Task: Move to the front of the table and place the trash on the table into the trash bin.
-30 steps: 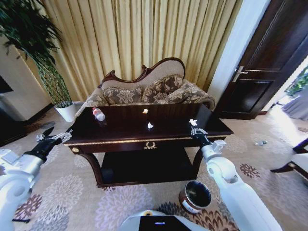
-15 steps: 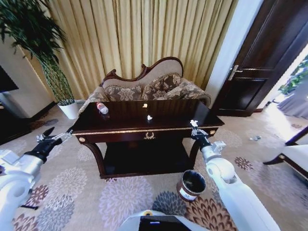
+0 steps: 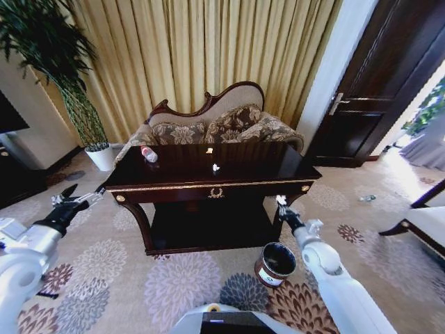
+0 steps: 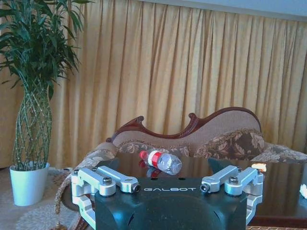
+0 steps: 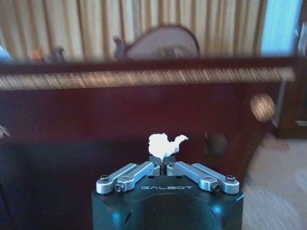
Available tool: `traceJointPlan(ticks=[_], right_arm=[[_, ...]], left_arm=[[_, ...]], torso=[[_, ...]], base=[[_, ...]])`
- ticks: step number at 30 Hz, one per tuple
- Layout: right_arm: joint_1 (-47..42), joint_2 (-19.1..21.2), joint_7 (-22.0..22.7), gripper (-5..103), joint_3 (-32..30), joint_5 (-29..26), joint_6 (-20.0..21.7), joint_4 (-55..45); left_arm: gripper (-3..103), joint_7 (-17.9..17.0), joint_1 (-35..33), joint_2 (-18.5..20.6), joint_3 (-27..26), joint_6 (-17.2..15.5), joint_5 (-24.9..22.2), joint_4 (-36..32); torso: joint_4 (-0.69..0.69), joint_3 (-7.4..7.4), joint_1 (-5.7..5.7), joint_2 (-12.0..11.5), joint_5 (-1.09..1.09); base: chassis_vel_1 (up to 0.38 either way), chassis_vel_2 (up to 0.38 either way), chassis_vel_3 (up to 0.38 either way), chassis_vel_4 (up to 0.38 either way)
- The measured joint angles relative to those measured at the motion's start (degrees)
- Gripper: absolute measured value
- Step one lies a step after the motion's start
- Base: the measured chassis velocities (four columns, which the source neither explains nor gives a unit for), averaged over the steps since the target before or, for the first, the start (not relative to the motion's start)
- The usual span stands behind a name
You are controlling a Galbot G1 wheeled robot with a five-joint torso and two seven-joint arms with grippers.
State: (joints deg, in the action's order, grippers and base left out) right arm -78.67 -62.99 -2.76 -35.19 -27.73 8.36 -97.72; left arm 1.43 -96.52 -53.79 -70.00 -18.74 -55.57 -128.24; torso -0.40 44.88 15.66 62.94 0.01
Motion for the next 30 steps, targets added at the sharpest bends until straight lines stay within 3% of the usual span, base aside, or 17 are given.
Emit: traceJointPlan(ticks=[4,6,12,18,20,23,25,27,30], right_arm=[[-1.0,-0.2,-2.9,2,-1.1,1.1,-0.5,4.2],[-1.6,-0.6,-7.0,2,-2.3,3.2,-1.7,9.6],[-0.2,-3.0,-10.1,2,-4.5,9.2,-6.1,19.8],[1.1,-4.3,-10.5,-1,-5.2,13.7,-8.3,24.3],[1.4,-4.7,-10.3,8,-5.3,14.7,-8.9,25.0],[1.6,-4.9,-9.9,13,-5.1,15.0,-9.2,24.9],[2.1,-5.1,-9.1,30,-4.5,15.3,-9.8,24.8],[2.3,-5.2,-8.8,30,-4.2,15.3,-9.9,24.8],[2.9,-5.4,-8.3,41,-3.6,15.6,-10.1,24.9]], left_arm=[[100,0.0,0.2,-0.1,0.1,0.0,0.0,0.1],[100,-0.1,0.9,0.0,0.6,0.0,0.1,0.1],[100,-0.3,1.3,0.0,1.1,-0.2,0.2,0.2],[100,-0.3,1.0,-0.2,1.3,-0.2,0.6,0.6],[100,-0.3,1.0,-0.2,1.5,-0.2,0.7,0.6],[100,-0.3,1.1,-0.1,1.7,-0.2,0.8,0.8],[100,-0.3,1.3,0.0,1.9,-0.2,0.9,0.9],[100,-0.3,1.3,0.0,2.0,-0.2,0.9,0.9],[100,-0.3,1.3,0.0,2.1,-0.2,0.9,0.9]], torso=[[0.00,-0.01,-0.01,0.0,0.00],[-0.01,-0.01,-0.02,0.0,-0.01],[0.00,0.00,-0.01,0.0,0.00],[0.00,-0.01,-0.01,0.0,-0.02],[0.01,0.00,-0.01,0.0,-0.01],[0.00,0.00,-0.01,0.0,-0.02],[0.00,0.00,-0.01,0.0,-0.01],[0.00,0.00,-0.01,0.0,-0.01],[0.01,0.00,-0.01,0.0,-0.02]], base=[[0.000,0.000,0.000,0.000],[0.000,0.000,0.000,0.000],[0.000,0.000,0.000,0.000],[0.000,0.000,0.000,0.000],[0.000,0.000,0.000,0.000],[0.000,0.000,0.000,0.000],[0.000,0.000,0.000,0.000],[0.000,0.000,0.000,0.000],[0.000,0.000,0.000,0.000]])
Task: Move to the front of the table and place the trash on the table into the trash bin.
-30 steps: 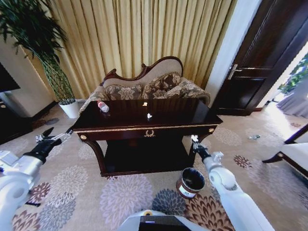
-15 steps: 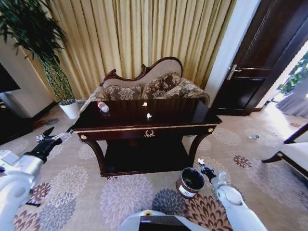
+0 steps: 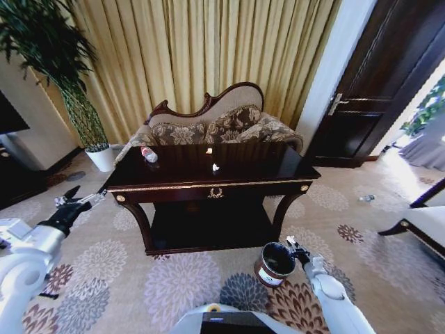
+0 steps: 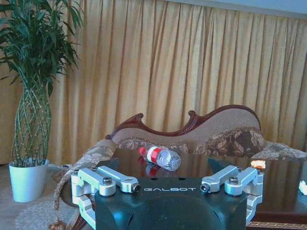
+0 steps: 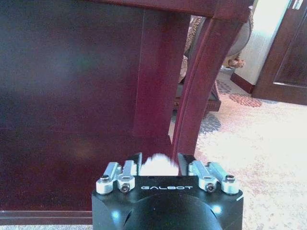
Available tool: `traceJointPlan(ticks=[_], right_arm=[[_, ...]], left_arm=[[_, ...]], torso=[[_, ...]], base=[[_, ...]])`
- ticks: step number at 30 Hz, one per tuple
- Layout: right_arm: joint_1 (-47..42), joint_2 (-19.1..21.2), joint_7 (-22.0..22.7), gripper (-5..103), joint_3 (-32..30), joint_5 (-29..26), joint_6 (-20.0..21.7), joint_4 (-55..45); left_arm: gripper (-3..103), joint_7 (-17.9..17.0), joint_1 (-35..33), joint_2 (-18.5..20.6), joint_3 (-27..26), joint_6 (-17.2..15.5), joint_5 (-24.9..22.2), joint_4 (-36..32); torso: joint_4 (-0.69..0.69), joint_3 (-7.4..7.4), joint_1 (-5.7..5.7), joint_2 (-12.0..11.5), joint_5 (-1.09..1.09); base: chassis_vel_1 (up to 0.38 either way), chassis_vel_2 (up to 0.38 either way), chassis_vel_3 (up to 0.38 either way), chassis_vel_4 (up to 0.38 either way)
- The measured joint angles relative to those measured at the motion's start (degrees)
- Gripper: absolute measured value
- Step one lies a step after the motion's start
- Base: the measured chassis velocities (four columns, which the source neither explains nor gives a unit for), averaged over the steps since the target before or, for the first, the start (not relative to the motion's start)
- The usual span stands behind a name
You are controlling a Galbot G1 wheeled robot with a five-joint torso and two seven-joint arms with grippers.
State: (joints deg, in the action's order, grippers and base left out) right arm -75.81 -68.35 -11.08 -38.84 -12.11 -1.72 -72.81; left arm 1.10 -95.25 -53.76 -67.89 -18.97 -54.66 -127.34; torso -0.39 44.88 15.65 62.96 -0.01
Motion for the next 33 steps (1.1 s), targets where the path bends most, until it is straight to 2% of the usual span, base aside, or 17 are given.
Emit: traceJointPlan(ticks=[9,12,13,15,16,17,20,21,25,27,28,33], right_arm=[[0.6,-0.5,0.6,74,0.5,0.8,-1.2,0.1],[0.5,-0.4,1.6,91,0.5,-2.4,-1.2,-3.8],[0.5,-0.4,1.6,91,0.5,-2.4,-1.2,-3.8],[-0.1,-0.3,5.4,99,0.8,-6.5,-1.2,-10.0],[-0.3,-0.4,8.0,99,1.4,-8.0,-0.9,-13.0],[-0.3,-0.4,8.0,99,1.4,-8.0,-0.9,-13.0],[-1.0,-0.1,14.0,100,3.6,-12.2,2.1,-23.4],[-1.0,-0.1,14.0,100,3.6,-12.2,2.1,-23.4],[-0.5,1.8,20.9,100,6.1,-14.1,6.5,-35.2],[-0.3,2.1,21.4,100,6.3,-14.5,7.2,-36.8],[0.1,3.2,22.5,100,7.0,-15.6,8.9,-40.8],[0.5,4.7,22.8,100,8.1,-16.6,10.0,-45.9]], left_arm=[[100,0.0,-0.3,0.3,-0.3,0.1,0.0,0.5],[100,0.0,-0.1,0.4,-0.4,0.1,0.0,0.4],[100,0.0,-0.1,0.4,-0.4,0.1,0.0,0.4],[100,-0.1,0.0,0.1,-0.3,0.1,0.0,-0.1],[100,-0.1,-0.1,-0.2,-0.3,0.1,0.0,-0.3],[100,-0.1,-0.1,-0.2,-0.3,0.1,0.0,-0.3],[100,-0.1,-0.6,-0.7,-0.2,0.2,0.1,-0.9],[100,-0.1,-0.6,-0.7,-0.2,0.2,0.1,-0.9],[100,0.0,-0.9,-0.9,-0.6,0.8,0.0,-1.5],[100,0.0,-1.0,-0.9,-0.7,0.8,-0.1,-1.6],[100,0.0,-1.2,-1.2,-1.0,0.9,-0.3,-2.0],[100,-0.1,-1.7,-1.7,-1.4,1.0,-0.4,-2.9]], torso=[[-0.01,0.00,0.00,0.0,0.02],[-0.01,0.00,0.00,0.0,0.02],[-0.01,0.00,0.00,0.0,0.02],[-0.01,0.00,0.00,0.0,0.00],[-0.02,0.00,0.00,0.0,0.00],[-0.02,0.00,0.00,0.0,0.00],[0.01,0.00,0.00,0.0,0.00],[0.01,0.00,0.00,0.0,0.00],[-0.02,0.00,0.00,0.0,0.00],[-0.01,0.00,0.00,0.0,0.00],[0.00,0.00,0.00,0.0,0.00],[-0.01,0.00,0.00,0.0,0.00]], base=[[0.000,0.000,0.000,0.000],[0.000,0.000,0.000,0.000],[0.000,0.000,0.000,0.000],[0.000,0.000,0.000,0.000],[0.000,0.000,0.000,0.000],[0.000,0.000,0.000,0.000],[0.000,0.000,0.000,0.000],[0.000,0.000,0.000,0.000],[0.000,0.000,0.000,0.000],[0.000,0.000,0.000,0.000],[0.000,0.000,0.000,0.000],[0.000,0.000,0.000,0.000]])
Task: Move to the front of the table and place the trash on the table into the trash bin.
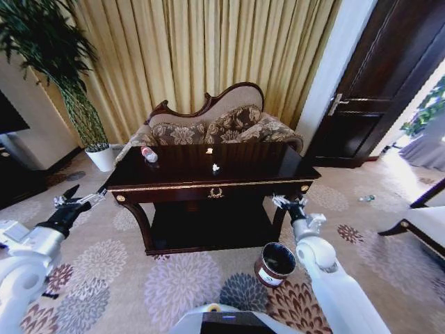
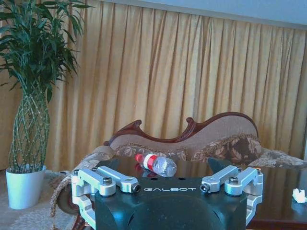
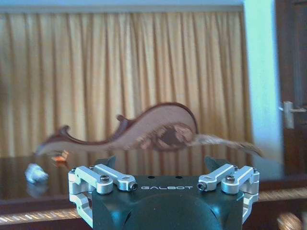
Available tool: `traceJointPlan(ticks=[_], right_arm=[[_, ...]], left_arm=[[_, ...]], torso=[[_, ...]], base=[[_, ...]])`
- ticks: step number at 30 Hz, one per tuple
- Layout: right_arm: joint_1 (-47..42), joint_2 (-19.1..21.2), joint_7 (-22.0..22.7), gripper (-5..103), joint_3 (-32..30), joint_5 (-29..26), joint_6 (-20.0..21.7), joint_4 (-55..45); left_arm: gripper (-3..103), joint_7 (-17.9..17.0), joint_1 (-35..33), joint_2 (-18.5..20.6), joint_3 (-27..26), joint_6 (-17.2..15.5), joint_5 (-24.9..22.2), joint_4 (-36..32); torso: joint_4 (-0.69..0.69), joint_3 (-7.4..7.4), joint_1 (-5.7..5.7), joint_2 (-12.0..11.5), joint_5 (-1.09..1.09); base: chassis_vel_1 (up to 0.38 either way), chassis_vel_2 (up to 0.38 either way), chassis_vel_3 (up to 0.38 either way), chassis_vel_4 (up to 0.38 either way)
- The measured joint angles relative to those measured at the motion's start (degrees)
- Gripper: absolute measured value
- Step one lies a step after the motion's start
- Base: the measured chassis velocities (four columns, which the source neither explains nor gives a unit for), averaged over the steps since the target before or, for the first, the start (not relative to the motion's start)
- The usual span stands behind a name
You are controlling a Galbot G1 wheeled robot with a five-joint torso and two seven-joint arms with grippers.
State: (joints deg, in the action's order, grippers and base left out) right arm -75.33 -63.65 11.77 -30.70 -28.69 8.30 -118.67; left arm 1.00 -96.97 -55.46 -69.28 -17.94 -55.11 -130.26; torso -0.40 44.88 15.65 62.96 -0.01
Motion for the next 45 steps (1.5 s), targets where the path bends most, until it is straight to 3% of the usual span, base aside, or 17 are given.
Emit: traceJointPlan(ticks=[7,22,42,45], right_arm=[[-0.6,-0.3,-3.0,100,1.6,-1.3,0.8,-2.0],[-0.5,-0.9,-3.2,100,2.6,-0.3,0.5,-1.8],[0.3,-0.7,-3.4,100,5.1,1.1,-0.8,-0.7],[0.4,0.3,-4.1,100,5.6,0.0,0.6,-1.3]], left_arm=[[100,-0.5,-0.1,-0.1,-0.2,0.0,-0.1,-0.2],[100,-2.0,0.5,0.5,0.1,-0.6,-1.7,0.3],[100,-1.9,0.5,0.5,0.1,-0.6,-1.4,-0.4],[100,-1.9,0.3,0.1,0.1,-0.6,-1.4,-0.8]], torso=[[-0.01,0.00,0.00,0.0,0.02],[-0.01,-0.01,-0.01,0.0,0.01],[0.01,0.01,0.03,0.0,0.01],[-0.01,0.03,0.06,0.0,0.00]], base=[[0.000,0.000,0.000,0.000],[-0.033,0.024,0.037,-0.028],[-0.209,0.213,0.206,-0.202],[-0.072,0.085,0.046,-0.077]])
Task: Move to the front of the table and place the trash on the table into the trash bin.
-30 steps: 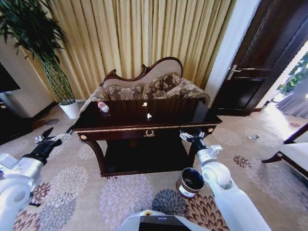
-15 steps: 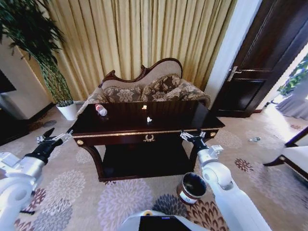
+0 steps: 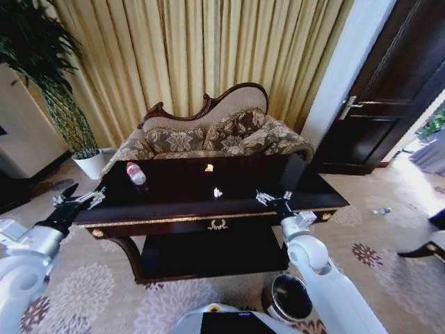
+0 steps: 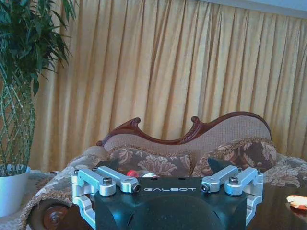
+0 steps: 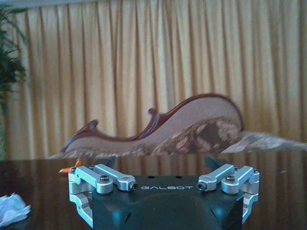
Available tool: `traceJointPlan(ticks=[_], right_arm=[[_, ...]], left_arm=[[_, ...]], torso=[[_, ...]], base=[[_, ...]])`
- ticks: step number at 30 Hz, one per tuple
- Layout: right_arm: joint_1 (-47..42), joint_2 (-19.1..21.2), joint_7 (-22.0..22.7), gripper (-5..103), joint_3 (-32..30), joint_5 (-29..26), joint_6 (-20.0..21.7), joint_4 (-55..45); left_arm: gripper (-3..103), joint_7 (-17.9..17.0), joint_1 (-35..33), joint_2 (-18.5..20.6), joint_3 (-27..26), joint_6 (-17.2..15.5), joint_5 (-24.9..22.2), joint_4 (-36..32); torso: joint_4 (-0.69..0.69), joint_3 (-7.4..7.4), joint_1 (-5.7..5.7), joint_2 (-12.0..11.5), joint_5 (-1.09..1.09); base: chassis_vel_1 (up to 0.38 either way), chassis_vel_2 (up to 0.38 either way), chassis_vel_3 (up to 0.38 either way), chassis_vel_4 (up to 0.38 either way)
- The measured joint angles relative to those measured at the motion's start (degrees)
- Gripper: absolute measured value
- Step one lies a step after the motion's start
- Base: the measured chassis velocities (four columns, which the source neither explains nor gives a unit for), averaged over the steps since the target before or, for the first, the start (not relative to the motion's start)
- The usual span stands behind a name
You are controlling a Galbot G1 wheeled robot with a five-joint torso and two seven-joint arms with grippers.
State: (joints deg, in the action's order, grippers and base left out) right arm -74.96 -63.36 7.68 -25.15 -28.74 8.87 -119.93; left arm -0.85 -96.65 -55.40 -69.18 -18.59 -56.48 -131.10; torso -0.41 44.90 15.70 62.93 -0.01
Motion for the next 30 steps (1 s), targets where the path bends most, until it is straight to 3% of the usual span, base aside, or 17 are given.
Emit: traceJointPlan(ticks=[11,18,24,30], right_arm=[[3.5,7.7,-0.2,100,6.1,-6.8,10.6,-2.9],[5.2,11.2,-0.7,100,8.3,-10.2,12.0,-3.7],[10.1,17.1,-1.6,100,8.9,-17.6,12.1,-3.0],[11.2,17.5,-1.9,100,10.0,-18.7,12.5,-3.1]], left_arm=[[100,-0.1,-0.4,-0.3,-0.4,-0.1,0.0,-0.8],[100,-0.2,-0.5,-0.7,-0.2,-0.3,0.3,-1.3],[100,-0.2,-1.3,-1.9,0.0,-0.4,1.0,-2.2],[100,-0.2,-1.2,-2.2,0.2,-0.4,1.4,-2.5]], torso=[[0.01,-0.03,-0.08,0.0,0.02],[0.00,-0.02,-0.04,0.0,0.00],[0.01,-0.02,-0.05,0.0,0.01],[0.00,-0.02,-0.06,0.0,0.01]], base=[[0.004,0.000,-0.004,0.003],[0.000,0.000,0.000,0.000],[0.000,0.000,0.000,0.000],[0.000,0.000,0.000,0.000]])
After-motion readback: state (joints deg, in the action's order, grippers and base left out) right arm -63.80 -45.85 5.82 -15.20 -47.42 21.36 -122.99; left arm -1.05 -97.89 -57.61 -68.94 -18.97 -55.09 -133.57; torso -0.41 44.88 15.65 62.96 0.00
